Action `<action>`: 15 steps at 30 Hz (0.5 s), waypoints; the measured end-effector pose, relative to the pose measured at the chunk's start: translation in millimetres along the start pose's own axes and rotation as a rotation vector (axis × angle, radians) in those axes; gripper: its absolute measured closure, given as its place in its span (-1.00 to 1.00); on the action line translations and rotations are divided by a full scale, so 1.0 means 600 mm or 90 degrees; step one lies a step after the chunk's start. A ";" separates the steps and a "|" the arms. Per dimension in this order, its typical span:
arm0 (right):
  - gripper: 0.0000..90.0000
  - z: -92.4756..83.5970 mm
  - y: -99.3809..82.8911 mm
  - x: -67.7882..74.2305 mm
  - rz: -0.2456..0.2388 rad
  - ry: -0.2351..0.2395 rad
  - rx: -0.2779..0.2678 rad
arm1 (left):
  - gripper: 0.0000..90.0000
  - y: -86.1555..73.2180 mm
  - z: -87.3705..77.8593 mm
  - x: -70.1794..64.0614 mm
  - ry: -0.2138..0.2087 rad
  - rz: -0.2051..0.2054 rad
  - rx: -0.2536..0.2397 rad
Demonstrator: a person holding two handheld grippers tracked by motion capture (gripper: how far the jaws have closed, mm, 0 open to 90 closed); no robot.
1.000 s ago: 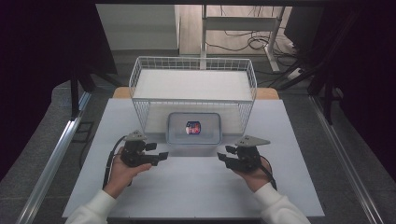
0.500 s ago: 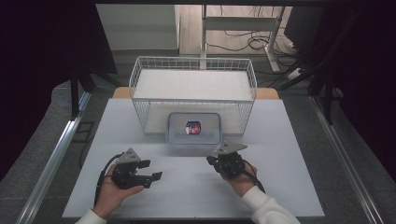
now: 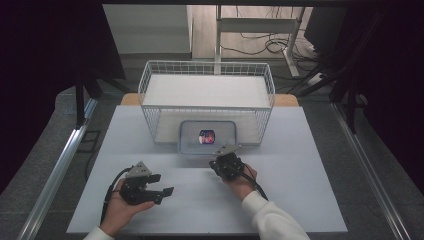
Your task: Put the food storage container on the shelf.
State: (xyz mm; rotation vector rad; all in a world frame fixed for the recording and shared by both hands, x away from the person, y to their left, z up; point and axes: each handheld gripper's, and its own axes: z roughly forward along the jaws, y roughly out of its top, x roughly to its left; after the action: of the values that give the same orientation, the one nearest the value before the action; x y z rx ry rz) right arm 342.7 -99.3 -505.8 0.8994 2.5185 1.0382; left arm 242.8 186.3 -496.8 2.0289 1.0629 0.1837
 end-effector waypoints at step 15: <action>0.97 0.028 0.032 0.000 0.014 -0.039 -0.013 | -0.36 0.000 -0.002 0.002 0.006 0.000 -0.009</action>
State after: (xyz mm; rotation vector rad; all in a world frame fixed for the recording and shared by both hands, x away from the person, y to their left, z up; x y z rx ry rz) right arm 359.1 -79.8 -503.7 0.9406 2.4491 1.0239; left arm 242.8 187.9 -496.4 2.0172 1.0648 0.2013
